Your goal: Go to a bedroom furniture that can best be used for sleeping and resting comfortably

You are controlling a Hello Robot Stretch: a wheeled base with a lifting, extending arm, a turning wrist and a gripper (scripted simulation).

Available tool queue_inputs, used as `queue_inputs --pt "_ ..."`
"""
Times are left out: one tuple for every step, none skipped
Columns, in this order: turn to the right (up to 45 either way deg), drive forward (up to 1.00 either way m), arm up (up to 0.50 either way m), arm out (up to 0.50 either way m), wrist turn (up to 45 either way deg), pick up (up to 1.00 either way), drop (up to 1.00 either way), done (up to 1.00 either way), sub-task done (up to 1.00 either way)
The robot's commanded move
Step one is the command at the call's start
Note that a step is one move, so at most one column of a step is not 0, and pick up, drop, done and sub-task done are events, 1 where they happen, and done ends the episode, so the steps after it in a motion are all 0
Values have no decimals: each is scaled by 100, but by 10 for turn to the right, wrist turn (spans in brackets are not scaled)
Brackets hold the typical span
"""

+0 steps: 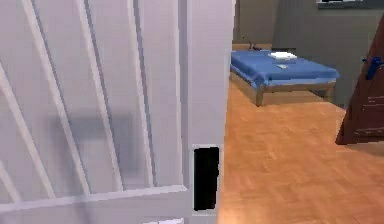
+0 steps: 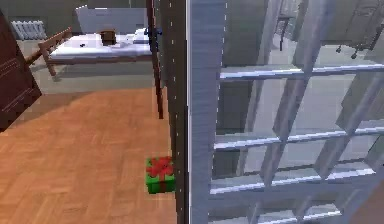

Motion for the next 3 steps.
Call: queue_inputs --pt "360 0 0 0 0 0 0 0 0" --pt "0 60 0 0 0 0 0 0 0" --pt "-270 0 0 0 0 0 0 0 0"
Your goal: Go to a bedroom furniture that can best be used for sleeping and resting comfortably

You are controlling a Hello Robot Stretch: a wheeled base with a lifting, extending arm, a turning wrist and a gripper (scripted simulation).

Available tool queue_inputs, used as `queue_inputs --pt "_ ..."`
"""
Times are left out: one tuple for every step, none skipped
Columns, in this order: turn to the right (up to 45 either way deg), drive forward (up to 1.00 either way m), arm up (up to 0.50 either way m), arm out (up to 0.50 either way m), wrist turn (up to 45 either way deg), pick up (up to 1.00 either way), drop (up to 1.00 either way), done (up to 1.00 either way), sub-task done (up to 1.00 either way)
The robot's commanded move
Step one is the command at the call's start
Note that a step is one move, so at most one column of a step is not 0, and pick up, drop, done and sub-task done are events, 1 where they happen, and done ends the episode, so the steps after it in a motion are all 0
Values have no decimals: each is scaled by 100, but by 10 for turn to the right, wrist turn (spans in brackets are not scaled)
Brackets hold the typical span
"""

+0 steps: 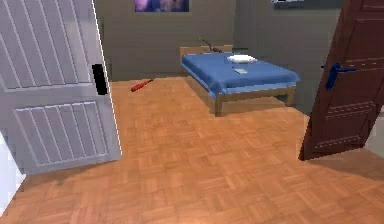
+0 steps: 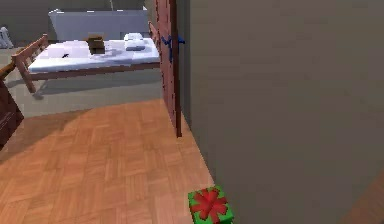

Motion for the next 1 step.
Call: queue_inputs --pt "0 60 0 0 0 0 0 0 0"
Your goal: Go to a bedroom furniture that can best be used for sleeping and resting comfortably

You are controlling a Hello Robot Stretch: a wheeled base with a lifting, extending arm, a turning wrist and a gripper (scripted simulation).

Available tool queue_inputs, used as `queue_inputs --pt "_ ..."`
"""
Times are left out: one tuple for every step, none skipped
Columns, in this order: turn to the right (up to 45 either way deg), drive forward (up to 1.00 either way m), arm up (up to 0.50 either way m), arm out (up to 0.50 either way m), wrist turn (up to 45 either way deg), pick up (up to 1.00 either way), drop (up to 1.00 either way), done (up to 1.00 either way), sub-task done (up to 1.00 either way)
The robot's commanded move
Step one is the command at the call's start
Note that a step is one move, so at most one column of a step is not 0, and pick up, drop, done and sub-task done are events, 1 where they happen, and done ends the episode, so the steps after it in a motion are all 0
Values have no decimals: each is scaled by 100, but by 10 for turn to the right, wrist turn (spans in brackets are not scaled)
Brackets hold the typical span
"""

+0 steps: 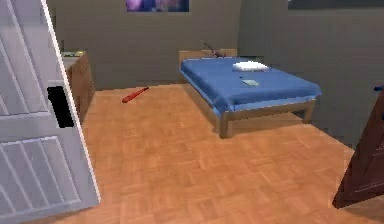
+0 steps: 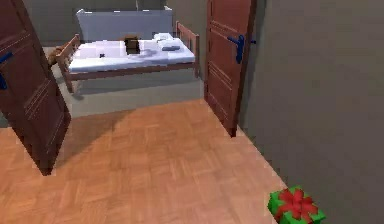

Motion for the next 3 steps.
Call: queue_inputs --pt "-450 0 0 0 0 0 0 0 0" --pt "-450 0 0 0 0 0 0 0 0" --pt "-30 0 0 0 0 0 0 0 0"
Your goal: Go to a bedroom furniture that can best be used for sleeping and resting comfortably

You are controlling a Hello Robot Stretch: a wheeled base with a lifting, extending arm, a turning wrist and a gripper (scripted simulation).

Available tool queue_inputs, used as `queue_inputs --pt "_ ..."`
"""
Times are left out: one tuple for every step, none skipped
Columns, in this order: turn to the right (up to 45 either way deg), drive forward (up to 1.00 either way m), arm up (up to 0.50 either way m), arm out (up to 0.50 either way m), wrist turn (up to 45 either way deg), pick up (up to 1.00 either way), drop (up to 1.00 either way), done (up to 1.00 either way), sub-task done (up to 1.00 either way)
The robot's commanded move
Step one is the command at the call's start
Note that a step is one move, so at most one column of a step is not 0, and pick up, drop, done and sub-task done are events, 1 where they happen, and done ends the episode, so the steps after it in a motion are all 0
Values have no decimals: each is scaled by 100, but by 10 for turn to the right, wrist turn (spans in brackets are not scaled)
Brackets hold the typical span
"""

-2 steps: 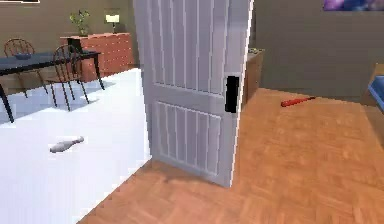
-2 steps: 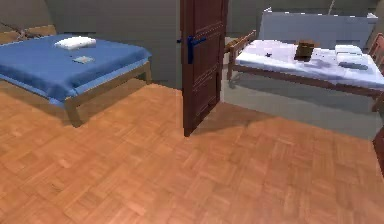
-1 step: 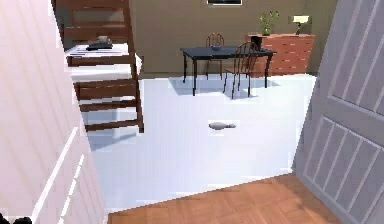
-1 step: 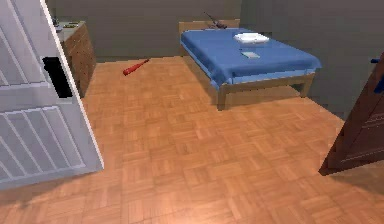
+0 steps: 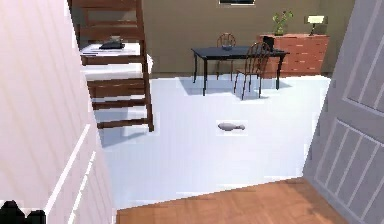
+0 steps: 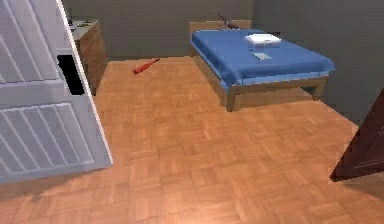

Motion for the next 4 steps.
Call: queue_inputs --pt "450 0 0 0 0 0 0 0 0" --pt "450 0 0 0 0 0 0 0 0" --pt "330 0 0 0 0 0 0 0 0" --pt "0 10 0 0 0 0 0 0 0"
